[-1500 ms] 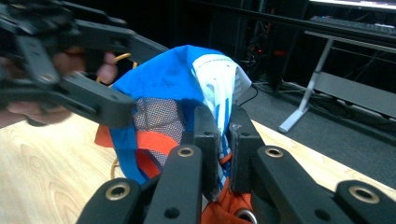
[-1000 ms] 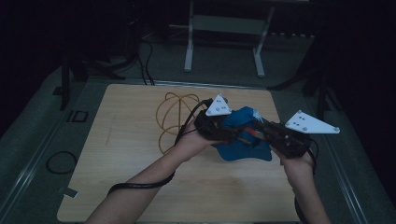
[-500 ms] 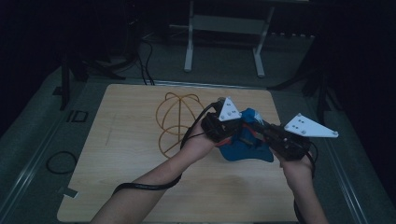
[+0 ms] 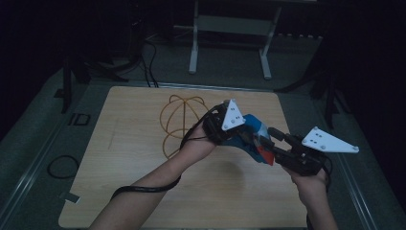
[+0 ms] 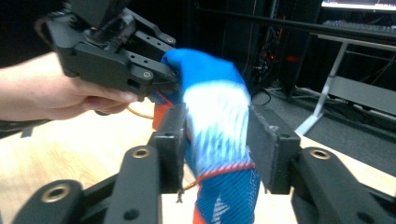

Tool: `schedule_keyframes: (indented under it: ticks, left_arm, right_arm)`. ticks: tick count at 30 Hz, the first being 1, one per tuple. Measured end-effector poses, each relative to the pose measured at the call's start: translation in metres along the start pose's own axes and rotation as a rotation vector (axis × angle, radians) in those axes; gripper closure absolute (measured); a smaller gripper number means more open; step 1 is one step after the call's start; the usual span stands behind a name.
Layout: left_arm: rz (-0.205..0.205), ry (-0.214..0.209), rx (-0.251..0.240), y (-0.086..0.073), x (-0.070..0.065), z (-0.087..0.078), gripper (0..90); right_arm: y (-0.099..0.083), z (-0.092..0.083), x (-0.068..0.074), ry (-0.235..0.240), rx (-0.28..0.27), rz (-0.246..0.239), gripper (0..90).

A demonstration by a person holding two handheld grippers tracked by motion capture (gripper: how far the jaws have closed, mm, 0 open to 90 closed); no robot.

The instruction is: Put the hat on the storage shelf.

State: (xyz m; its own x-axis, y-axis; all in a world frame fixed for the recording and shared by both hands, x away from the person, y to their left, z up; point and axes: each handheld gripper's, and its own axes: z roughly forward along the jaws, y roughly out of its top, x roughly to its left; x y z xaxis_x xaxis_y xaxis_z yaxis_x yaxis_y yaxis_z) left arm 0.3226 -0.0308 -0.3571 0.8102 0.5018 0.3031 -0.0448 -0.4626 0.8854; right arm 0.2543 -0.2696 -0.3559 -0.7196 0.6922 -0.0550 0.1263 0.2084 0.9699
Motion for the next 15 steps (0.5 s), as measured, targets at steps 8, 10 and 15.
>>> schedule_keyframes:
  ticks: [8, 10, 15]
  left_arm:
    - [0.11, -0.058, -0.104, -0.002, 0.007, -0.015, 89.4]
    - [0.132, -0.06, -0.127, -0.003, 0.011, -0.02, 89.3]
    - [0.13, -0.155, -0.198, -0.009, 0.021, -0.03, 89.3]
  right_arm:
    - [0.0, -0.02, -0.006, 0.002, -0.043, 0.0, 47.2]
    - [-0.001, -0.023, -0.008, 0.018, -0.038, -0.006, 47.2]
    - [-0.002, -0.025, -0.009, 0.032, -0.022, -0.035, 51.9]
